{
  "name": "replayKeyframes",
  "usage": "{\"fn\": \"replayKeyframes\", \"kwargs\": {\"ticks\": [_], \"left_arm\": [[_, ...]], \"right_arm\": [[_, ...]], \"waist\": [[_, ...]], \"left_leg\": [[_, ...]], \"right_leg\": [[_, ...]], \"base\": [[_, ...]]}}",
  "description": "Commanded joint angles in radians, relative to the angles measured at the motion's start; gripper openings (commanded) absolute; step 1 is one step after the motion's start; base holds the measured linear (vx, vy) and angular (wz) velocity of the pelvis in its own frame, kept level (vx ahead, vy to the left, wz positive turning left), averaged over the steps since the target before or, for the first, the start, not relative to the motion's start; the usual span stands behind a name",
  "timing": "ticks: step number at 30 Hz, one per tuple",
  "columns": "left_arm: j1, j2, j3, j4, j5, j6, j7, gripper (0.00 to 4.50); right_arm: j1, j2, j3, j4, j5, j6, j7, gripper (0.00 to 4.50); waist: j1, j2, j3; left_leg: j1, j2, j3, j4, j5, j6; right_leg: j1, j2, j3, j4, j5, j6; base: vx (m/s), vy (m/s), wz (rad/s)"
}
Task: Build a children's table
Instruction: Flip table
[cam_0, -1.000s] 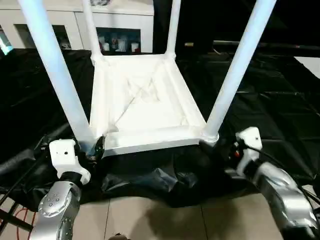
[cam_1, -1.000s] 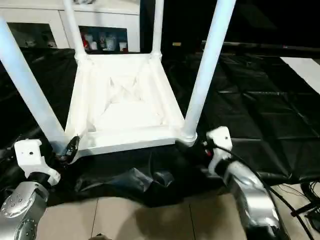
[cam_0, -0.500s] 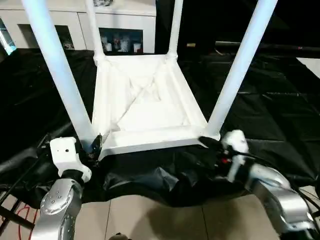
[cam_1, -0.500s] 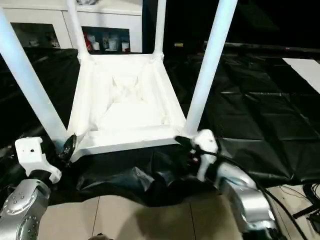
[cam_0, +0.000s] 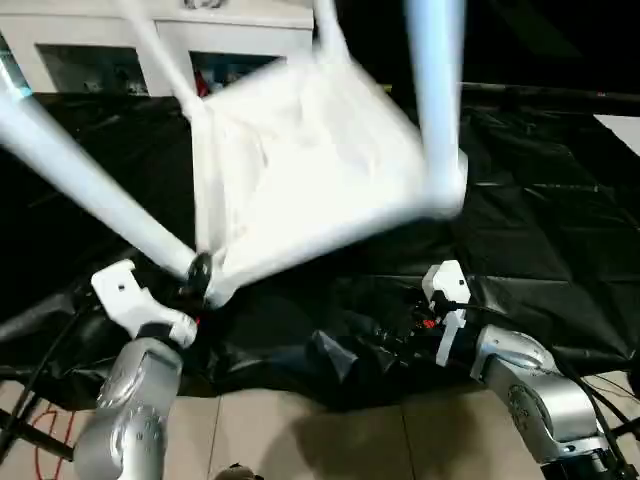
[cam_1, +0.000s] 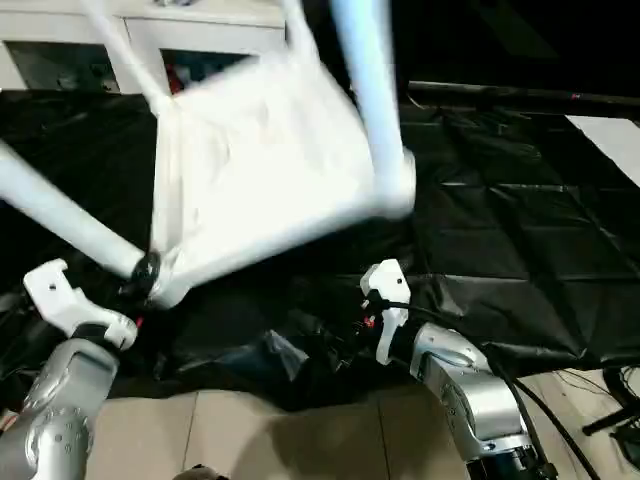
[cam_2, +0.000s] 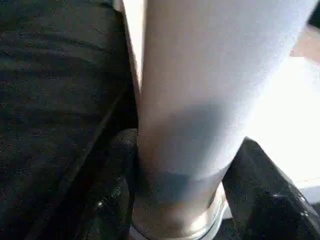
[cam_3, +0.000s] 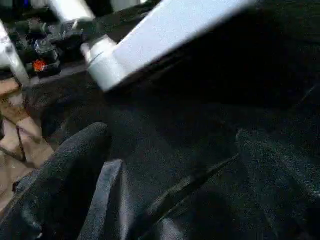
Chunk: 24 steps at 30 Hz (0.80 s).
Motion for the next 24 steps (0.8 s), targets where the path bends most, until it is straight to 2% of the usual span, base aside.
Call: {"fn": "replayKeyframes", "kwargs": {"ticks": [1, 3, 4, 7, 8, 9, 11, 13, 16, 17, 18, 20, 21, 22, 23, 24], "left_arm": [[-0.032, -0.012, -0.012, -0.011, -0.036, 0.003, -0.014, 2.21], [-0.048, -0.014, -0.011, -0.002, -0.03, 0.014, -0.016, 2.18], [-0.055, -0.013, -0.012, 0.004, -0.027, 0.013, -0.018, 2.18], [-0.07, -0.007, -0.011, 0.016, -0.037, 0.02, -0.012, 2.18], [-0.075, -0.006, -0.012, 0.019, -0.04, 0.022, -0.01, 2.18], [-0.078, -0.005, -0.013, 0.022, -0.039, 0.023, -0.01, 2.18], [-0.081, -0.005, -0.017, 0.025, -0.034, 0.022, -0.013, 2.18], [-0.083, -0.008, -0.018, 0.027, -0.028, 0.021, -0.015, 2.18], [-0.081, -0.014, -0.024, 0.028, -0.021, 0.02, -0.019, 2.18], [-0.081, -0.014, -0.024, 0.028, -0.021, 0.02, -0.019, 2.18], [-0.079, -0.014, -0.028, 0.026, -0.021, 0.021, -0.021, 2.18], [-0.077, -0.014, -0.03, 0.024, -0.02, 0.022, -0.022, 2.18], [-0.073, -0.016, -0.034, 0.022, -0.017, 0.024, -0.023, 2.18], [-0.073, -0.016, -0.034, 0.022, -0.017, 0.024, -0.023, 2.18], [-0.068, -0.016, -0.04, 0.019, -0.014, 0.027, -0.026, 2.18], [-0.068, -0.016, -0.04, 0.019, -0.014, 0.027, -0.026, 2.18]], "right_arm": [[-0.045, 0.027, -0.04, 0.027, 0.018, 0.014, -0.059, 4.5], [-0.105, 0.102, -0.094, 0.095, 0.038, 0.027, -0.159, 4.5], [-0.123, 0.128, -0.108, 0.106, 0.063, 0.039, -0.174, 4.5], [-0.151, 0.167, -0.127, 0.121, 0.107, 0.066, -0.182, 4.5], [-0.166, 0.188, -0.138, 0.129, 0.133, 0.08, -0.186, 4.5], [-0.181, 0.211, -0.151, 0.14, 0.162, 0.091, -0.192, 4.5], [-0.209, 0.246, -0.177, 0.168, 0.207, 0.109, -0.2, 4.5], [-0.242, 0.275, -0.204, 0.21, 0.223, 0.12, -0.212, 4.5], [-0.319, 0.313, -0.248, 0.325, 0.233, 0.116, -0.258, 4.5], [-0.319, 0.313, -0.248, 0.325, 0.233, 0.116, -0.258, 4.5], [-0.34, 0.322, -0.261, 0.353, 0.244, 0.109, -0.261, 4.5], [-0.352, 0.328, -0.273, 0.37, 0.255, 0.109, -0.266, 4.5], [-0.393, 0.336, -0.294, 0.434, 0.26, 0.096, -0.287, 4.5], [-0.393, 0.336, -0.294, 0.434, 0.26, 0.096, -0.287, 4.5], [-0.433, 0.338, -0.302, 0.5, 0.248, 0.071, -0.295, 4.5], [-0.433, 0.338, -0.302, 0.5, 0.248, 0.071, -0.295, 4.5]], "waist": [[0.003, 0.007, -0.052], [-0.002, 0.006, -0.055], [-0.001, 0.01, -0.062], [0.006, 0.015, -0.067], [0.006, 0.015, -0.067], [0.007, 0.017, -0.067], [0.006, 0.017, -0.065], [0.003, 0.017, -0.062], [0.001, 0.014, -0.061], [0.001, 0.017, -0.061], [0.001, 0.015, -0.062], [0.004, 0.017, -0.063], [0.004, 0.014, -0.064], [0.006, 0.016, -0.066], [0.006, 0.011, -0.065], [0.006, 0.014, -0.065]], "left_leg": [[0.0, 0.044, -0.018, -0.085, -0.206, 0.01], [0.004, 0.043, -0.014, -0.08, -0.172, 0.012], [0.008, 0.043, -0.011, -0.074, -0.131, 0.014], [0.005, 0.042, -0.009, -0.066, -0.045, 0.041], [0.005, 0.042, -0.009, -0.066, -0.045, 0.041], [0.004, 0.042, -0.008, -0.065, -0.032, 0.048], [0.004, 0.043, -0.007, -0.069, -0.076, 0.042], [0.004, 0.046, -0.006, -0.074, -0.117, 0.025], [0.007, 0.046, -0.005, -0.075, -0.132, 0.004], [0.008, 0.046, -0.005, -0.075, -0.133, -0.004], [0.007, 0.045, -0.004, -0.074, -0.129, -0.007], [0.008, 0.045, -0.004, -0.074, -0.123, -0.005], [0.008, 0.045, -0.003, -0.072, -0.115, -0.003], [0.007, 0.044, -0.003, -0.071, -0.102, -0.003], [0.008, 0.045, -0.001, -0.07, -0.099, -0.001], [0.006, 0.044, -0.002, -0.071, -0.094, -0.001]], "right_leg": [[0.035, -0.061, 0.046, -0.078, -0.198, -0.145], [0.032, -0.058, 0.047, -0.072, -0.137, -0.166], [0.034, -0.057, 0.047, -0.064, -0.07, -0.184], [0.038, -0.053, 0.044, -0.047, 0.083, -0.209], [0.038, -0.053, 0.044, -0.047, 0.083, -0.209], [0.038, -0.053, 0.044, -0.043, 0.116, -0.223], [0.039, -0.055, 0.043, -0.047, 0.076, -0.226], [0.039, -0.06, 0.044, -0.052, 0.01, -0.22], [0.037, -0.06, 0.044, -0.056, -0.031, -0.214], [0.035, -0.061, 0.045, -0.054, -0.036, -0.212], [0.037, -0.061, 0.045, -0.054, -0.034, -0.206], [0.037, -0.062, 0.045, -0.054, -0.023, -0.204], [0.036, -0.061, 0.045, -0.051, -0.01, -0.205], [0.038, -0.06, 0.044, -0.05, -0.003, -0.207], [0.036, -0.06, 0.044, -0.05, 0.002, -0.208], [0.038, -0.061, 0.043, -0.048, 0.0, -0.212]], "base": [[0.0, 0.0, 0.0], [0.0, 0.0, 0.0], [0.0, 0.0, 0.0], [0.0, 0.0, 0.0], [0.0, 0.0, 0.0], [0.0, 0.0, 0.0], [0.0, 0.0, 0.0], [0.0, 0.0, 0.0], [0.0, 0.0, 0.0], [0.0, 0.0, 0.0], [0.0, 0.0, 0.0], [0.0, 0.0, 0.0], [0.0, 0.0, 0.0], [0.0, 0.0, 0.0], [0.0, 0.0, 0.0], [0.0, 0.0, 0.0]]}}
